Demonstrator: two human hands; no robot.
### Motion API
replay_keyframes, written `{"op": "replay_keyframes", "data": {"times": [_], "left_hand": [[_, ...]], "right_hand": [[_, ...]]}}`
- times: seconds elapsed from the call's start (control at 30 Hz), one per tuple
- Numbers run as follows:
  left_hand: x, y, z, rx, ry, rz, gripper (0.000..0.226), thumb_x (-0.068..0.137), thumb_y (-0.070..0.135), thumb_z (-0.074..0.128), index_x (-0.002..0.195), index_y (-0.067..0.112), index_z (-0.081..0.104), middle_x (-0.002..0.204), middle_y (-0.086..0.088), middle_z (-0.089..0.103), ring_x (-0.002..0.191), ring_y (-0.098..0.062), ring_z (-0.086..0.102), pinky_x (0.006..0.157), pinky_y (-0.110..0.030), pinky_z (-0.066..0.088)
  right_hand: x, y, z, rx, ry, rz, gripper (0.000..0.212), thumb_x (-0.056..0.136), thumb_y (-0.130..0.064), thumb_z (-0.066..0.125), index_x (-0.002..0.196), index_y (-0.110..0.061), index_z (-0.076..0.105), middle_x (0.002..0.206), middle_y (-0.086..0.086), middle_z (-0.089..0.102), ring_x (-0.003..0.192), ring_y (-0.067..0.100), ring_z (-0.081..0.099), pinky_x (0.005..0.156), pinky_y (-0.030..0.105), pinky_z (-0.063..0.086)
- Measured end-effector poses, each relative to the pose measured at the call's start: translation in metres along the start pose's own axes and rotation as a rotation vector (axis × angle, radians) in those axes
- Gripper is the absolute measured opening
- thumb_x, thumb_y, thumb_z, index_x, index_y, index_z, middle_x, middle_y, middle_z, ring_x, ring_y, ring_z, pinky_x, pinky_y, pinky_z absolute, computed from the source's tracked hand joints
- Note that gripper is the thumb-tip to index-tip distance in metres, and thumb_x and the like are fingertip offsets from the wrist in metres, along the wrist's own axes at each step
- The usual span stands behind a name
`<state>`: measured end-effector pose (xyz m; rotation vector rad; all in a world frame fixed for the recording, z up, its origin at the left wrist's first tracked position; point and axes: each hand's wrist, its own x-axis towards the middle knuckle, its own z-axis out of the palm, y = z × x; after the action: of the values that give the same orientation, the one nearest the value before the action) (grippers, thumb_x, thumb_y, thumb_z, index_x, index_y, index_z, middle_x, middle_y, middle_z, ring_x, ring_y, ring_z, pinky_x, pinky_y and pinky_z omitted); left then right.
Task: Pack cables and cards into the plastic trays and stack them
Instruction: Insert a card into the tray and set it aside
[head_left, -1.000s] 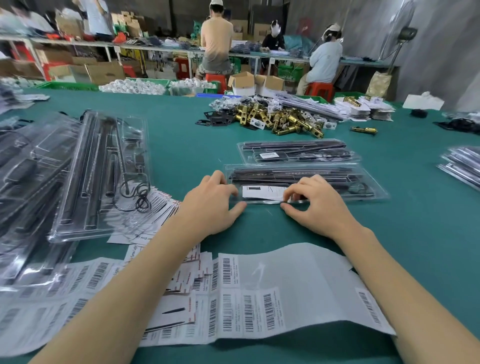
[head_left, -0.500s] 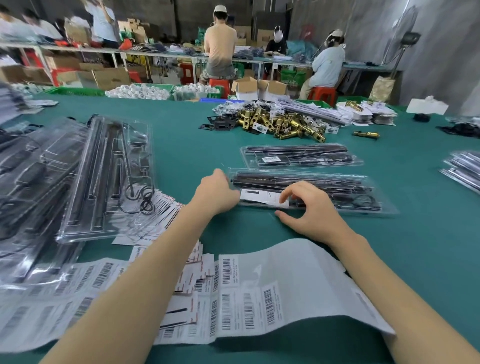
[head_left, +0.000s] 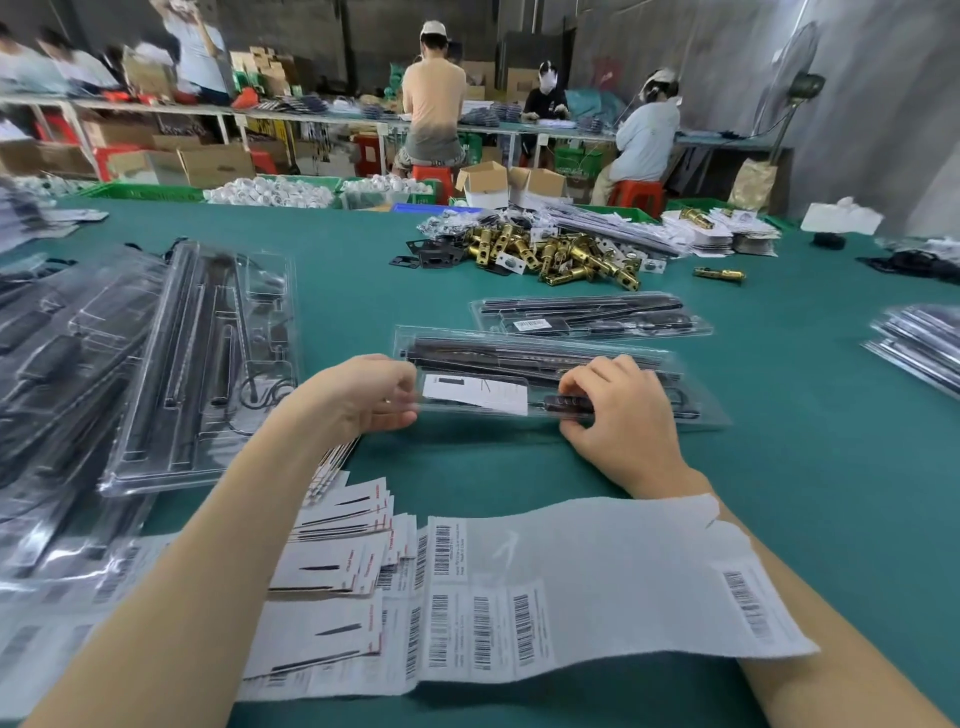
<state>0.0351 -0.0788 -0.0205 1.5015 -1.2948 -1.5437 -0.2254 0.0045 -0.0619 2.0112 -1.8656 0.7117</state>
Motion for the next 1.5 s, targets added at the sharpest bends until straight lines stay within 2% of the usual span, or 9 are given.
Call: {"op": "replay_keyframes", "data": {"times": [0.43, 0.63, 0.8, 0.9, 1.03, 1.13, 1.23, 1.43, 1.5], "left_hand": [[0.012, -0.009, -0.008, -0.072, 0.010, -0.019, 0.012, 0.090, -0.008, 0.050, 0.094, 0.002, 0.055, 0.083, -0.011, 0.052, 0.047, -0.014, 0.064, 0.045, -0.020, 0.054], [0.019, -0.012, -0.015, -0.065, 0.005, -0.013, 0.015, 0.089, -0.010, 0.050, 0.097, 0.002, 0.056, 0.094, -0.012, 0.055, 0.052, -0.014, 0.066, 0.047, -0.020, 0.055], [0.014, -0.010, -0.015, -0.068, -0.032, -0.027, 0.017, 0.092, -0.010, 0.048, 0.105, -0.002, 0.054, 0.102, -0.016, 0.055, 0.050, -0.016, 0.070, 0.046, -0.022, 0.056], [0.008, -0.004, -0.019, -0.135, -0.066, -0.021, 0.004, 0.093, 0.006, 0.051, 0.093, 0.003, 0.054, 0.078, -0.008, 0.057, 0.046, -0.014, 0.065, 0.049, -0.023, 0.056], [0.003, 0.000, -0.033, -0.398, -0.136, -0.065, 0.059, 0.100, 0.059, 0.042, 0.091, 0.002, 0.055, 0.086, -0.017, 0.061, 0.075, -0.029, 0.068, 0.057, -0.037, 0.062], [0.003, 0.002, -0.033, -0.586, -0.141, -0.024, 0.070, 0.099, 0.067, 0.035, 0.109, 0.001, 0.057, 0.107, -0.023, 0.064, 0.094, -0.037, 0.070, 0.061, -0.040, 0.062], [-0.001, 0.001, -0.022, -0.417, -0.168, -0.010, 0.060, 0.098, 0.055, 0.052, 0.119, -0.001, 0.054, 0.117, -0.025, 0.064, 0.088, -0.036, 0.075, 0.064, -0.039, 0.062], [-0.007, -0.004, -0.011, -0.065, -0.481, -0.057, 0.069, 0.083, 0.054, 0.070, 0.129, 0.005, 0.054, 0.116, -0.021, 0.071, 0.101, -0.034, 0.072, 0.084, -0.044, 0.059], [-0.010, -0.004, -0.011, -0.002, -0.617, -0.053, 0.065, 0.085, 0.052, 0.067, 0.134, 0.010, 0.054, 0.122, -0.019, 0.070, 0.105, -0.031, 0.070, 0.086, -0.040, 0.058]], "right_hand": [[0.004, -0.009, 0.007, -0.032, 0.095, -0.113, 0.019, 0.064, -0.004, 0.078, 0.078, -0.014, 0.069, 0.080, 0.000, 0.067, 0.082, 0.030, 0.059, 0.069, 0.037, 0.044], [0.009, -0.012, -0.004, -0.056, -0.029, -0.135, 0.029, 0.074, -0.025, 0.075, 0.101, -0.024, 0.066, 0.099, -0.004, 0.062, 0.097, 0.023, 0.054, 0.083, 0.037, 0.042], [0.020, -0.010, -0.026, 0.025, -0.084, -0.223, 0.037, 0.076, -0.019, 0.080, 0.112, -0.025, 0.073, 0.105, -0.001, 0.062, 0.098, 0.024, 0.057, 0.077, 0.037, 0.053], [0.036, -0.012, -0.040, -0.025, -0.123, -0.253, 0.037, 0.085, -0.017, 0.074, 0.119, -0.031, 0.073, 0.106, -0.003, 0.065, 0.099, 0.023, 0.058, 0.069, 0.032, 0.049], [0.062, -0.032, -0.061, -0.127, -0.135, -0.237, 0.039, 0.096, -0.029, 0.061, 0.132, -0.045, 0.062, 0.109, -0.012, 0.069, 0.102, 0.019, 0.061, 0.065, 0.029, 0.046], [0.088, -0.051, -0.074, -0.065, -0.112, -0.108, 0.041, 0.091, -0.046, 0.067, 0.131, -0.045, 0.060, 0.101, -0.012, 0.072, 0.093, 0.019, 0.067, 0.068, 0.027, 0.048], [0.115, -0.061, -0.078, 0.139, -0.229, 0.122, 0.043, 0.086, -0.055, 0.070, 0.123, -0.032, 0.066, 0.096, -0.008, 0.071, 0.087, 0.018, 0.069, 0.076, 0.032, 0.055], [0.097, -0.052, -0.034, 1.026, -0.239, 0.763, 0.030, 0.093, -0.012, 0.070, 0.117, 0.004, 0.063, 0.087, 0.009, 0.070, 0.051, 0.012, 0.065, 0.046, 0.022, 0.052], [0.084, -0.048, -0.022, 1.264, -0.149, 0.927, 0.029, 0.095, -0.011, 0.067, 0.119, 0.005, 0.064, 0.088, 0.011, 0.069, 0.054, 0.016, 0.065, 0.052, 0.027, 0.055]]}}
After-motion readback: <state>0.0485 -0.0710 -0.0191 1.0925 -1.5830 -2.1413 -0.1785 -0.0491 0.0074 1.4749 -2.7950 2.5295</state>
